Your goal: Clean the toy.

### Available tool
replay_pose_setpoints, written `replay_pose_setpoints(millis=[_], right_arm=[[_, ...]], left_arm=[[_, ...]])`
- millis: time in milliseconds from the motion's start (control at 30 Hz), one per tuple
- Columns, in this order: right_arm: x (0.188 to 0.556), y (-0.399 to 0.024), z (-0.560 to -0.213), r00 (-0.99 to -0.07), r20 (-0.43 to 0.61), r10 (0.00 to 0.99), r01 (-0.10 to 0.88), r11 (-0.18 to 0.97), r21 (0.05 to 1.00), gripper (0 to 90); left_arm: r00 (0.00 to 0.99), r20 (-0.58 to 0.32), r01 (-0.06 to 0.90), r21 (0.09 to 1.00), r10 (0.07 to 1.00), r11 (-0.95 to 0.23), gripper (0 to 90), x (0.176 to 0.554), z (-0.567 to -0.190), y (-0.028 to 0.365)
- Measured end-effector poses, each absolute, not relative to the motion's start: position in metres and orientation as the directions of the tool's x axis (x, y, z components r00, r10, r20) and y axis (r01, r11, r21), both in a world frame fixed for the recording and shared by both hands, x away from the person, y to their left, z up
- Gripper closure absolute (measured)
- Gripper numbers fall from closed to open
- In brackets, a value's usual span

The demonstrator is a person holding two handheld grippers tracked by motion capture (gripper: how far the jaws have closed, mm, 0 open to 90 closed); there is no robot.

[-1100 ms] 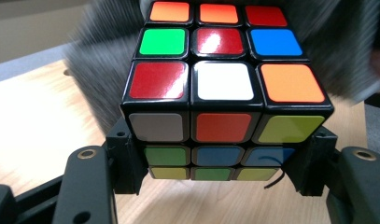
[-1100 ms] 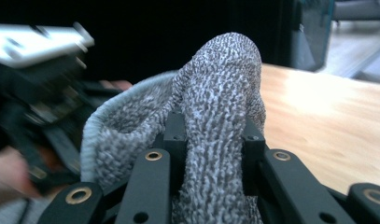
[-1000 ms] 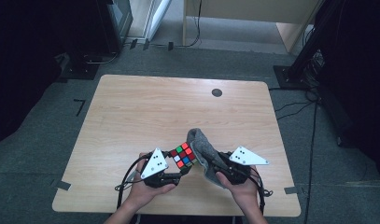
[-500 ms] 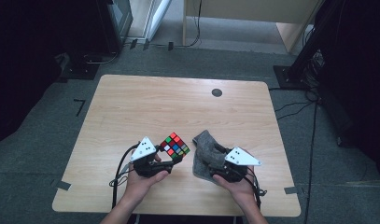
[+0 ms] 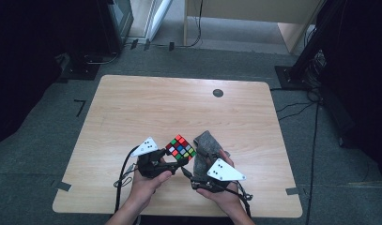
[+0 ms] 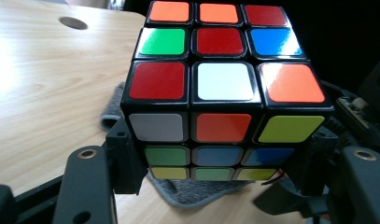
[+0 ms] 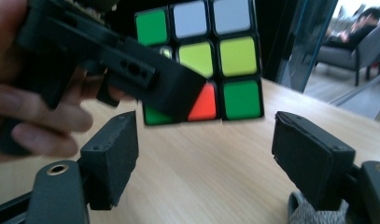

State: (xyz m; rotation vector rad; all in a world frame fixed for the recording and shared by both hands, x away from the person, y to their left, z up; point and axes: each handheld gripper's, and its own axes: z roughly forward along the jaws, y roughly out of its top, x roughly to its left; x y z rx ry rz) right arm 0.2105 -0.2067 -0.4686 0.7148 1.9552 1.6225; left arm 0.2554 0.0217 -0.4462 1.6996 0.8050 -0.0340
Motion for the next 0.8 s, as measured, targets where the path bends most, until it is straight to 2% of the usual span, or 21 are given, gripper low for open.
replay_pose_setpoints(millis=[267,367,600,733,800], right_arm=[[0.207,-0.202,-0.471,-0.712,-0.11,0.694,0.021,0.177,0.984,30.0],[0.205,-0.2,-0.472,-0.689,-0.167,0.705,-0.028,0.204,0.979,31.9],[0.203,-0.199,-0.473,-0.677,-0.201,0.708,-0.046,0.231,0.972,34.1],[0.203,-0.201,-0.474,-0.68,-0.21,0.702,-0.034,0.257,0.966,34.2],[0.204,-0.203,-0.475,-0.675,-0.215,0.706,-0.021,0.272,0.962,34.3]], left_arm=[[0.757,-0.475,0.554,0.83,0.449,-0.057,34.6,0.253,-0.448,0.016],[0.744,-0.503,0.58,0.813,0.439,-0.051,34.6,0.256,-0.449,0.017],[0.736,-0.535,0.608,0.792,0.415,-0.059,34.1,0.26,-0.451,0.019],[0.733,-0.549,0.606,0.795,0.401,-0.02,28.2,0.262,-0.448,0.025],[0.746,-0.513,0.58,0.814,0.424,-0.036,22.4,0.262,-0.444,0.027]])
